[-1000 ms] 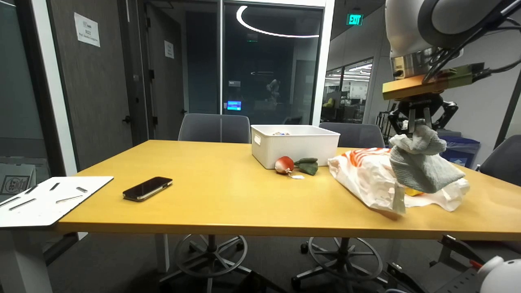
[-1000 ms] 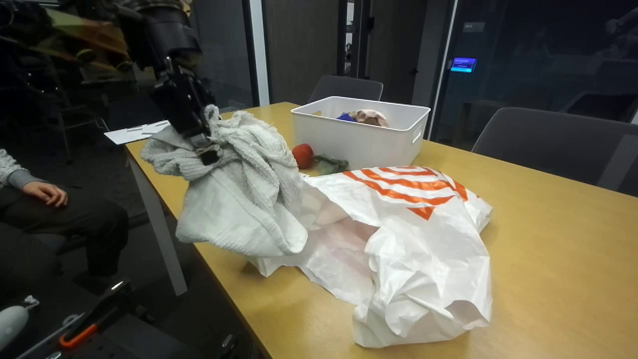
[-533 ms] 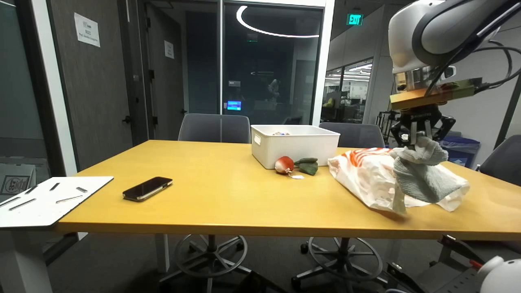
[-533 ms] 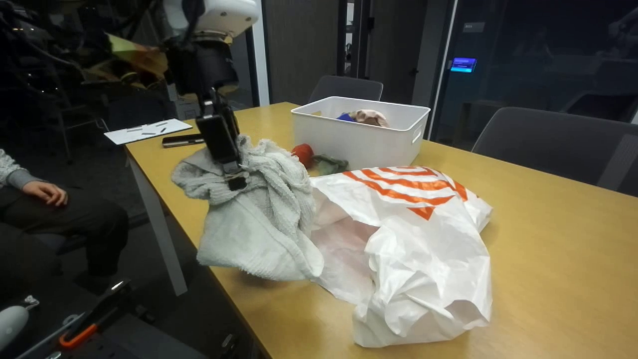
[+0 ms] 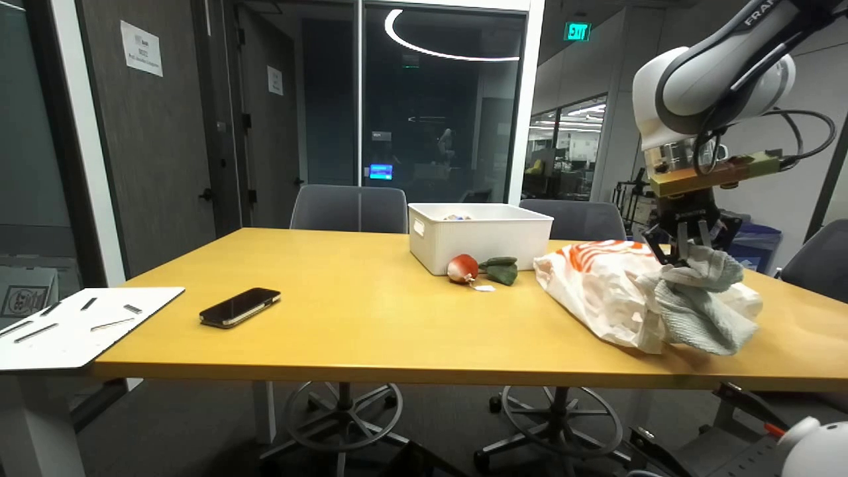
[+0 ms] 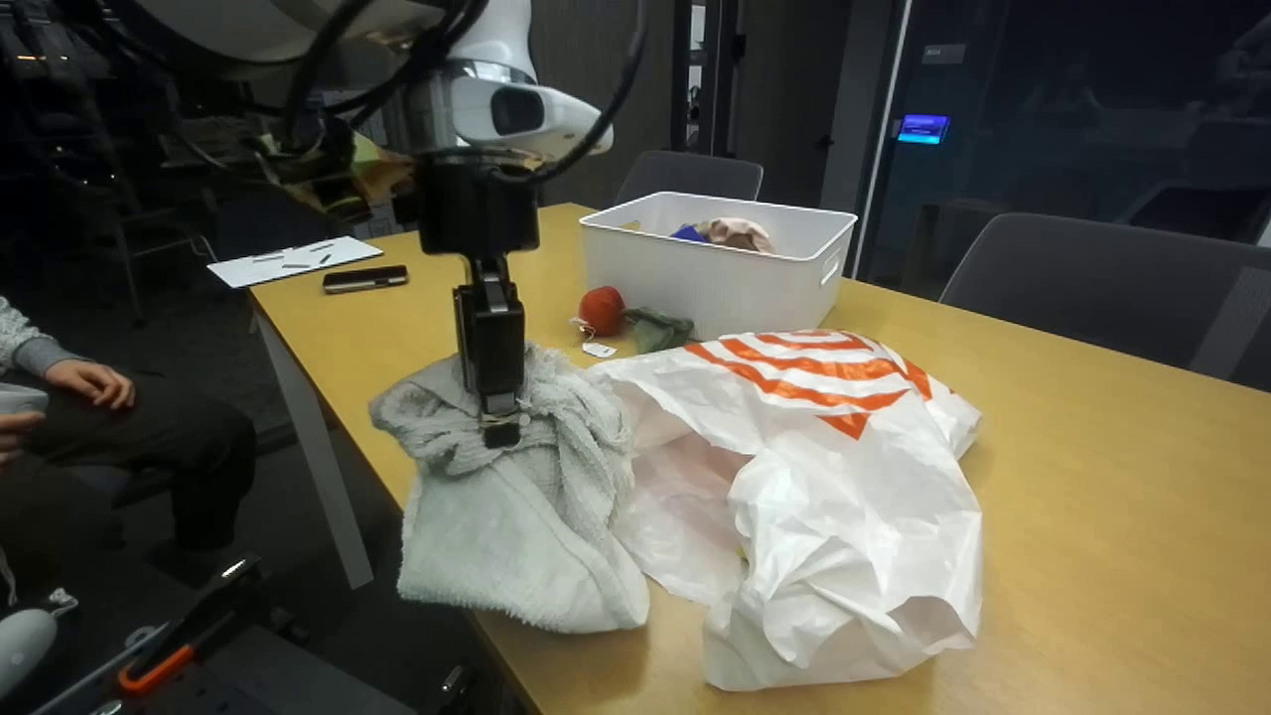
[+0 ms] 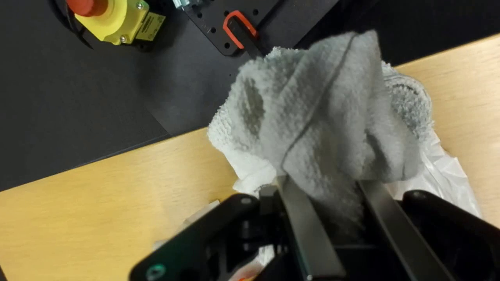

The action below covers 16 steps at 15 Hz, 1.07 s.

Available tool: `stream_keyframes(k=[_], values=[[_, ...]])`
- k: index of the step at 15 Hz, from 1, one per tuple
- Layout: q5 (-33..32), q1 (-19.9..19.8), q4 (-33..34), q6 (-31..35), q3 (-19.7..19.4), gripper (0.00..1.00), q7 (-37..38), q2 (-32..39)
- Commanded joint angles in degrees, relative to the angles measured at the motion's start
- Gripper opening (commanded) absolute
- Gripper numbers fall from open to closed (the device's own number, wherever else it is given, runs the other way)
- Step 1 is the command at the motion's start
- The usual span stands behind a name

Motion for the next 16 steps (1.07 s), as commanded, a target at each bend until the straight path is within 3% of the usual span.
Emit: stream_keyframes(k=[1,4,8,14,16], values=[[0.8,0.1,7.0,-4.1,0.5,0.04,-8.4,7.3],[1.8,1.0,11.4,-3.7,0.1,0.04,-15.9,11.5],[13.7,1.2,16.2,-1.1,-2.3,0.04,-27.3,15.5],[32.9,0.1,24.3,-10.0,-5.4,0.04,-39.5,24.7],[35.2,-0.4,26.5,-13.2,-5.9,0.04,-38.8,27.4]])
